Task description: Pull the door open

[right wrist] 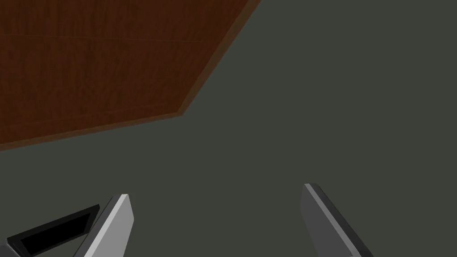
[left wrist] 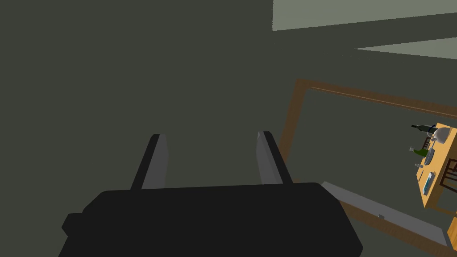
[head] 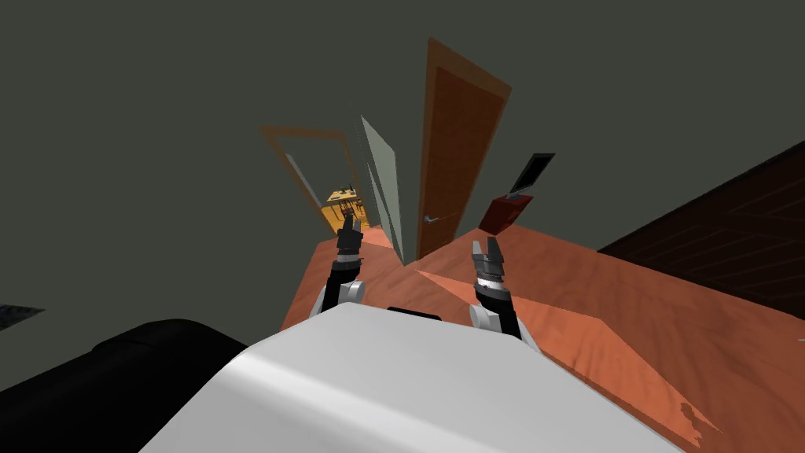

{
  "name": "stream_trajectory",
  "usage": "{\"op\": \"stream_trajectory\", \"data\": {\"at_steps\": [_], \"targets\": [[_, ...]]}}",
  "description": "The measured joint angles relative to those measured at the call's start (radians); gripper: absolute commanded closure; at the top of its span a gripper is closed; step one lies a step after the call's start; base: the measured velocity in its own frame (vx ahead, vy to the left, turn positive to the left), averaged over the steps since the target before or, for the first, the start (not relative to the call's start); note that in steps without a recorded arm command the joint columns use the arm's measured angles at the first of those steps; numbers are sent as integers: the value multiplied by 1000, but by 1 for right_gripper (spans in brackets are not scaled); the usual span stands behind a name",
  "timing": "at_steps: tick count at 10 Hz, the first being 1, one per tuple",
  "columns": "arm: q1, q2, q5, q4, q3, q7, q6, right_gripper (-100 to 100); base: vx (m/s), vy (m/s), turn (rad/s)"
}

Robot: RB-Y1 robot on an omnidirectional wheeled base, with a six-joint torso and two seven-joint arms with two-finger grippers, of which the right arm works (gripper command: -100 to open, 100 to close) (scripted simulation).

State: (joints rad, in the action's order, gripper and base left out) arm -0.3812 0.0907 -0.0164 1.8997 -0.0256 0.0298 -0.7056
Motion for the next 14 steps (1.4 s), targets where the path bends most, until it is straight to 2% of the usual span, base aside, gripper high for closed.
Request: {"op": "stream_trajectory", "data": {"at_steps": [3, 8, 11, 12, 14], "targets": [[13, 22, -10, -61, -16, -19, -12, -100, 87, -37, 92], [56, 66, -32, -193, -35, -57, -38, -100, 88, -50, 119], [86, 85, -42, -281, -52, -75, -57, -100, 93, -45, 118], [91, 90, -45, -299, -59, -80, -57, -100, 80, -73, 108], [104, 104, -51, -357, -71, -92, -73, -100, 89, -54, 106]]}}
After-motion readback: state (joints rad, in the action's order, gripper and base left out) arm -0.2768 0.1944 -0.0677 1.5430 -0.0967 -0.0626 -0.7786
